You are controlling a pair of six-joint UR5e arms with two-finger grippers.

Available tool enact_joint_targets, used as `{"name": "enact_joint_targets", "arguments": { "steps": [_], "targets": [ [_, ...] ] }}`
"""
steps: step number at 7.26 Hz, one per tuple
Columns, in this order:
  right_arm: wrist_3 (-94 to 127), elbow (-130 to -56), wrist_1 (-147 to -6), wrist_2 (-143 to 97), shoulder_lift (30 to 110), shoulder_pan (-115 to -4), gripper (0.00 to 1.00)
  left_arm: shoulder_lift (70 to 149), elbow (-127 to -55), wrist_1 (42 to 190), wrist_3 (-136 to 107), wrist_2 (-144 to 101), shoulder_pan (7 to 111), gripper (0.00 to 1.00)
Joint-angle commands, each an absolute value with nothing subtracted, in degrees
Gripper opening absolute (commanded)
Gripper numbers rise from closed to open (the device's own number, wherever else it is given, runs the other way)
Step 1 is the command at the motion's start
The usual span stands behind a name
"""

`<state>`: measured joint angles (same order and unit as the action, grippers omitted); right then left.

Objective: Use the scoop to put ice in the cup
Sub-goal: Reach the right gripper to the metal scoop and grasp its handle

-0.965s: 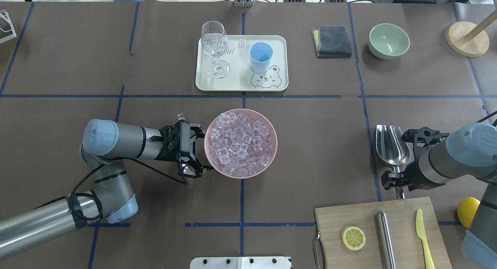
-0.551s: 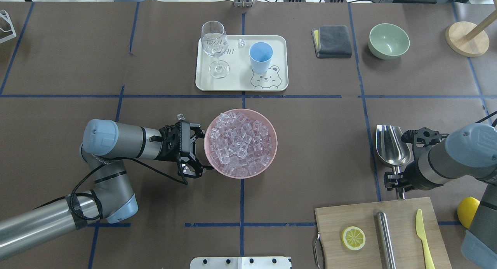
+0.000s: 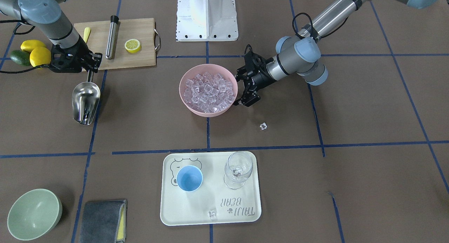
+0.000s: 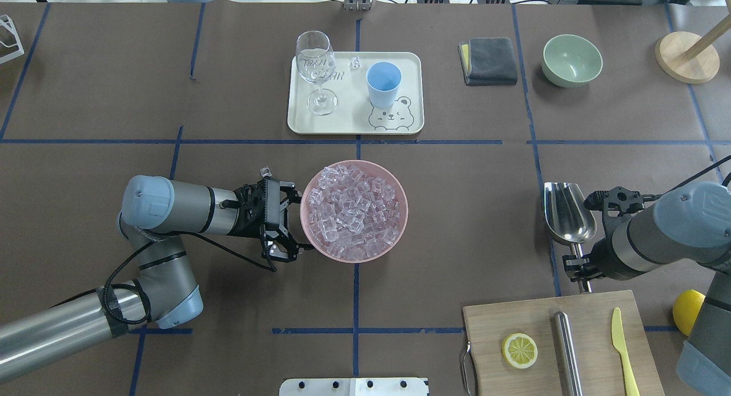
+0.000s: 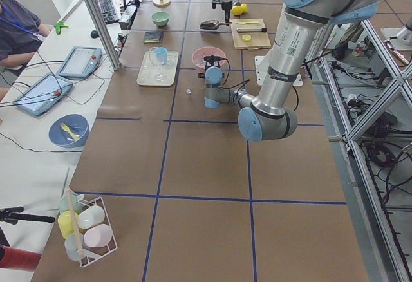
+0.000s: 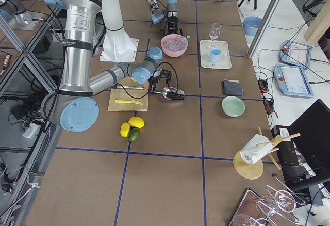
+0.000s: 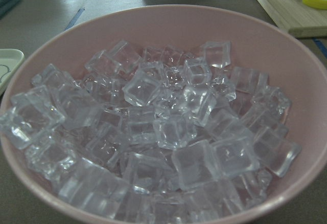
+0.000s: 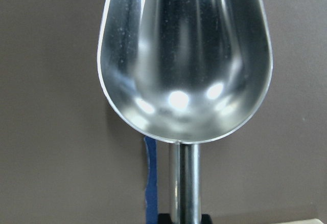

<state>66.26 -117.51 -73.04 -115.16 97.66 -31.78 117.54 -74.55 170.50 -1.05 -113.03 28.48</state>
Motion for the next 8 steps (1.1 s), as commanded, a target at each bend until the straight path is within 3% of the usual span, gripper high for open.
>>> {"name": "enact_joint_targets", "arguments": {
  "steps": [1,8],
  "targets": [
    [63.2,-119.3,-73.3,-113.4,95.3,-30.9,0.00,117.6,-74.6,170.6,-1.1,-113.0,28.5,0.99],
    [35.7,-126.6,-73.7,-111.2,93.4,-31.2,0.00,117.3,-74.5,170.7,-1.1,-113.0,28.6,0.99]
  ]
}}
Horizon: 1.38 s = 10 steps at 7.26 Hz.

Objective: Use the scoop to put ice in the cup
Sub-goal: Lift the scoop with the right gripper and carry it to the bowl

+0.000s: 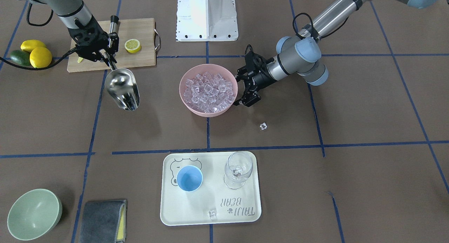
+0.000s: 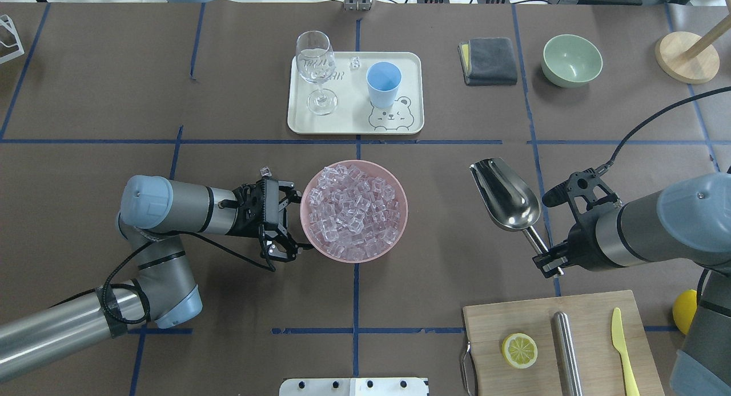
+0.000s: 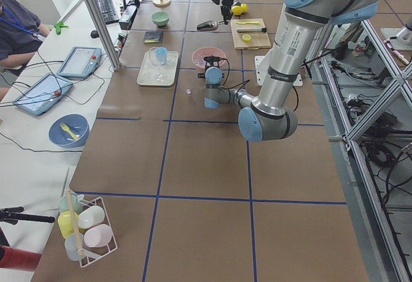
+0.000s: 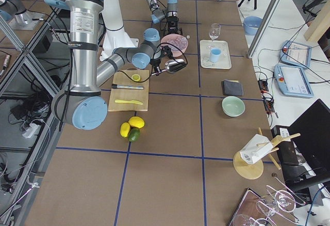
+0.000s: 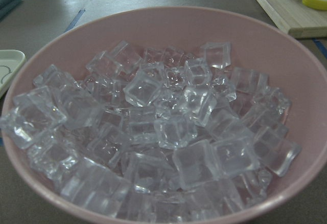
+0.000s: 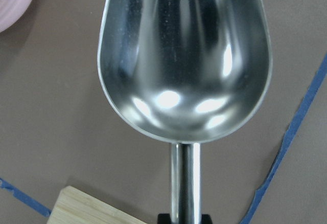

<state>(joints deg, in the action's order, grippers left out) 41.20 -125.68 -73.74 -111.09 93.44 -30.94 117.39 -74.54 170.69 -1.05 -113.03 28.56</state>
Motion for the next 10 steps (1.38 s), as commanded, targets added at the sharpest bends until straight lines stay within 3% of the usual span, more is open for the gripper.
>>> {"name": "enact_joint_targets", "arguments": {
  "steps": [1,3,8,10],
  "targets": [
    [32.6,-126.6,-73.7,-111.2,93.4,-31.2,0.00,117.3,-74.4,170.7,-1.1,-113.0,28.6,0.99],
    [29.3,-127.1,-77.9,-111.1,90.9,-30.4,0.00,117.4,-74.4,170.7,-1.1,-113.0,28.6,0.99],
    [20.3,-128.8,-129.2,-104.3,60.5,-25.1,0.00,117.3,-74.4,170.7,-1.1,-113.0,28.6,0.99],
    [15.1,-125.6,-137.5,-104.5,54.0,-25.0,0.00,117.3,-74.3,170.7,-1.1,-113.0,28.6,0.99]
  ]
}}
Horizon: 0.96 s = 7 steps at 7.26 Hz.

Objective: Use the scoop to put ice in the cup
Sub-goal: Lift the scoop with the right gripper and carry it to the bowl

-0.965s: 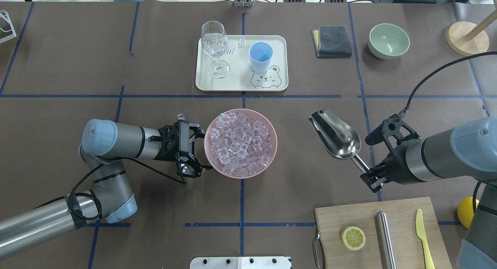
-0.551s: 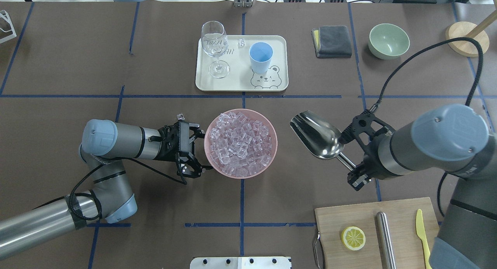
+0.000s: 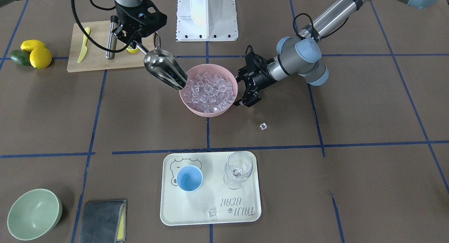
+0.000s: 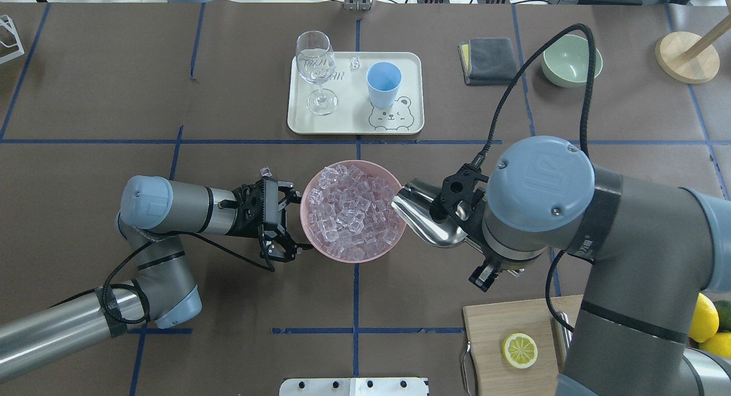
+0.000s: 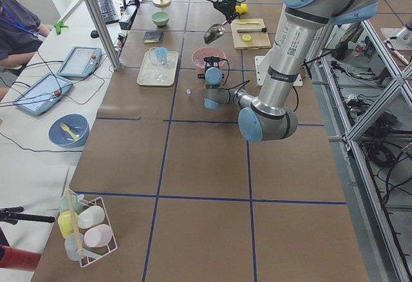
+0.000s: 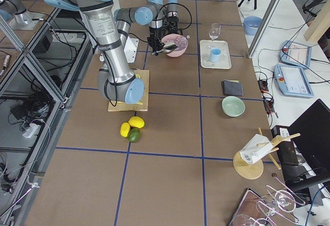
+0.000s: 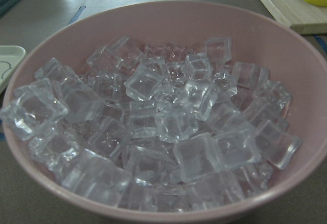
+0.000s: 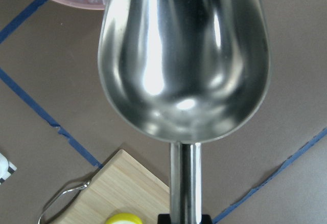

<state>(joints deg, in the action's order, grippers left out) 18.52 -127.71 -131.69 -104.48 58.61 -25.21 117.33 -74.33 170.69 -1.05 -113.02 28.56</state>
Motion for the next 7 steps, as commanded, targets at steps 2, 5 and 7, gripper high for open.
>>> {"name": "enact_joint_targets", "arguments": {
  "steps": [2,5,7],
  "targets": [
    [14.7,-122.4,-143.9,-104.8,48.4,-25.0,0.00,117.3,-73.9,170.8,-1.1,-113.0,28.6,0.99],
    [14.6,-114.9,-150.5,-105.3,41.3,-25.0,0.00,117.4,-73.9,170.8,-1.1,-113.0,28.6,0.99],
    [14.2,-112.6,-150.5,-105.3,40.5,-25.0,0.00,117.5,-73.9,170.8,-1.1,-113.0,28.6,0.99]
  ]
}}
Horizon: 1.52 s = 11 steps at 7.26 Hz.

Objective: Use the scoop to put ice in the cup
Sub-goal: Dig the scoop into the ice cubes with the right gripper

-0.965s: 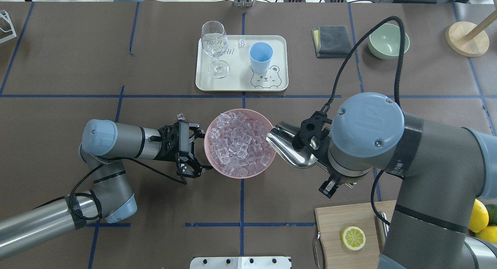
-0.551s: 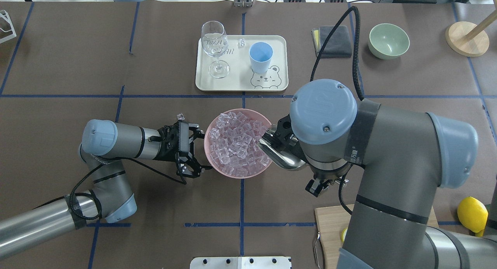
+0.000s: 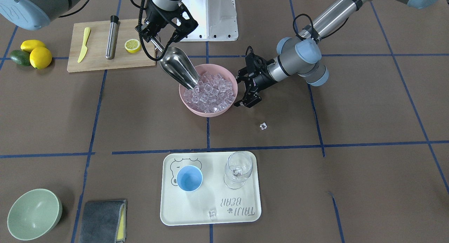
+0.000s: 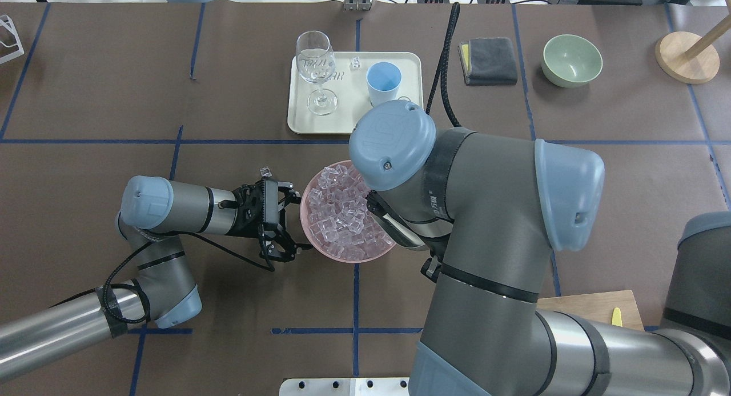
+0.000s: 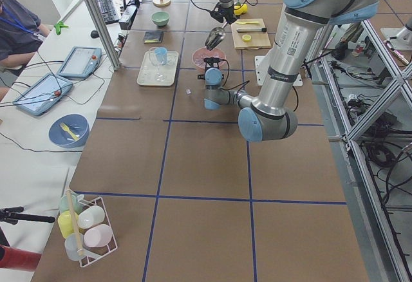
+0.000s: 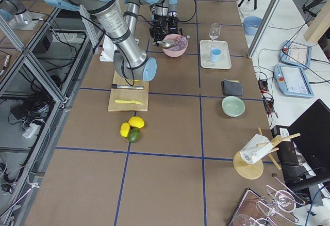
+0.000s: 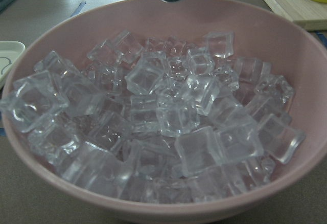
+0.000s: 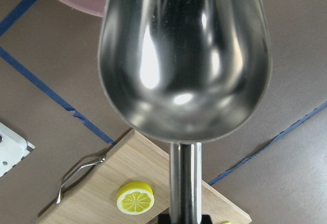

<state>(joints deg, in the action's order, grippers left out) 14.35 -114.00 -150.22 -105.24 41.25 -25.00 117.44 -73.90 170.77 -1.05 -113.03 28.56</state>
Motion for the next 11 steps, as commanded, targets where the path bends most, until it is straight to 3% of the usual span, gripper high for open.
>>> {"name": "enact_joint_targets", "arguments": {
  "steps": [1,2,8,11],
  "targets": [
    [14.2,-110.2,-150.4,-105.2,39.5,-24.2,0.00,117.5,-73.9,170.9,-1.1,-113.0,28.6,0.99],
    [14.2,-105.6,-150.5,-105.2,36.6,-24.1,0.00,117.5,-73.9,170.9,-1.1,-113.0,28.6,0.99],
    [12.3,-104.9,-153.5,-104.5,36.5,-22.7,0.00,117.4,-73.9,171.4,-1.1,-113.0,28.7,0.99],
    [12.1,-101.2,-150.1,-104.2,36.3,-22.7,0.00,117.4,-73.9,171.4,-1.1,-113.0,28.6,0.99]
  ]
}}
